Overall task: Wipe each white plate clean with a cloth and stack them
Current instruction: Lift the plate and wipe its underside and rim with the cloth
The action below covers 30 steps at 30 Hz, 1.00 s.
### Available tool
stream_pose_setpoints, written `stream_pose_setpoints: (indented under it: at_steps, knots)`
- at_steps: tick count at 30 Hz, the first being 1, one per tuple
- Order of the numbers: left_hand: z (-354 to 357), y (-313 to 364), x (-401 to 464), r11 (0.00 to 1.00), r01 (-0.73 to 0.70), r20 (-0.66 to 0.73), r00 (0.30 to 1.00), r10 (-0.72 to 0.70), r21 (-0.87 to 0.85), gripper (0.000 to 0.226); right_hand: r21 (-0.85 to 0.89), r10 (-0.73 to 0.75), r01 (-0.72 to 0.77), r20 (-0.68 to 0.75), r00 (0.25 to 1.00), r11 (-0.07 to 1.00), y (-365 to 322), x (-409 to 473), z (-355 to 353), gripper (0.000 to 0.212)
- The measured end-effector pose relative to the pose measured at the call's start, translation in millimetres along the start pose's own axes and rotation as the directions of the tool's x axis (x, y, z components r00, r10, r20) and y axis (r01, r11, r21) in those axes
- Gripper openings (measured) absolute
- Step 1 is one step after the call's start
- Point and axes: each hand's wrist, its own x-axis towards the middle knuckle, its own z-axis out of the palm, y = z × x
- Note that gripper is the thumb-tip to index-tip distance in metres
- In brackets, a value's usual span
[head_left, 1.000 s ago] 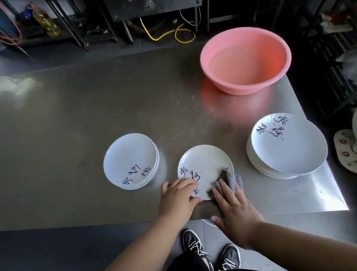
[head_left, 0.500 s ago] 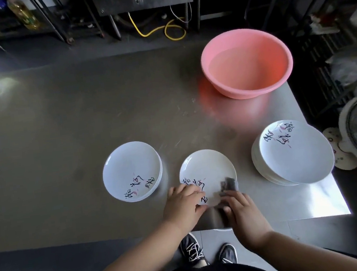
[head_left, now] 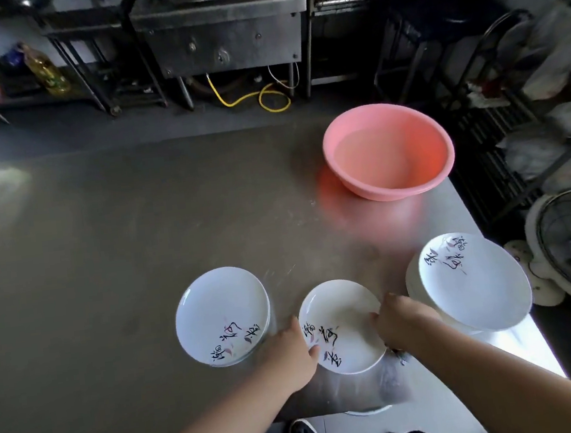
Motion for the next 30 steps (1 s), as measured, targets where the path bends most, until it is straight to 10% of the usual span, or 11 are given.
stream_pose_setpoints:
  at_steps: [2,9,13,17,23,26,30]
  knots:
    - [-4,5,4,0.998,0.032,0.053,0.998,-0.030,-0.054,0.049,-0.196,-0.041,0.066,0.130,0.991,0.978,-4,6,5,0.037]
    - [-23,20,8,0.898,0.247,0.218,0.960,-0.175,-0.365,0.063,-0.010,0.104,-0.104,0.122,0.987,0.995,-13,19,-3,0.060]
    - [-29,24,0,0.786,0.238,0.120,0.971,-0.207,-0.570,0.074,0.389,0.107,-0.095,-0.010,0.994,0.916,-12,3,-21,0.068]
    - [-44,31,-6,0.594,0.075,-0.094,0.964,-0.247,-0.801,0.076,0.805,0.016,0.154,-0.199,0.980,0.574,-4,-18,-40,0.061]
    - [-115,73,-15,0.296,-0.257,-0.343,0.894,-0.287,-0.920,0.012,0.448,-0.258,0.620,-0.636,0.727,0.644,2,-32,-85,0.027]
    - [-153,81,-16,-0.044,-0.200,-0.190,0.966,-0.177,-0.979,0.039,0.295,-0.322,0.653,-0.684,0.654,0.698,2,-31,-116,0.021]
    - [-184,84,-24,-0.130,-0.186,-0.183,0.983,-0.033,-0.974,0.040,0.190,-0.283,0.613,-0.757,0.589,0.767,-1,-35,-158,0.016]
